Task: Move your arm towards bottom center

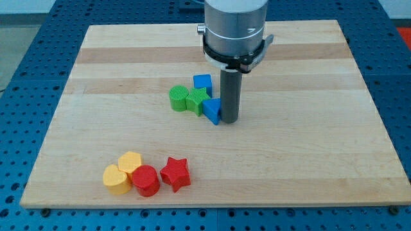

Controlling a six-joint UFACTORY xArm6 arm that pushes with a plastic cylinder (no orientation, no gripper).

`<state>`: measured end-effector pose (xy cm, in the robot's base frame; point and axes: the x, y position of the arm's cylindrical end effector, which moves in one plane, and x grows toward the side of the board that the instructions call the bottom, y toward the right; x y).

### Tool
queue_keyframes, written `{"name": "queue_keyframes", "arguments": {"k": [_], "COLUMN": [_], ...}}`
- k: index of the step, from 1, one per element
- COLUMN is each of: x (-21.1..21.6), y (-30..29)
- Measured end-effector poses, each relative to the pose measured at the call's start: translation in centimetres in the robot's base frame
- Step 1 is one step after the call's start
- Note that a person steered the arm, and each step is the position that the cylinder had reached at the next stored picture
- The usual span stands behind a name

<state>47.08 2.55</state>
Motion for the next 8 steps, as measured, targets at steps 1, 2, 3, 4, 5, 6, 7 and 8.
{"name": "queue_keyframes", "arguments": {"k": [1,2,3,4,5,6,7,8], "x": [0.0,0.2,0.2,0.5,2.7,6.7,10.1,13.0], "y": [0.0,0.1,0.1,0.1,0.2,0.3,0.2,-1.2]}}
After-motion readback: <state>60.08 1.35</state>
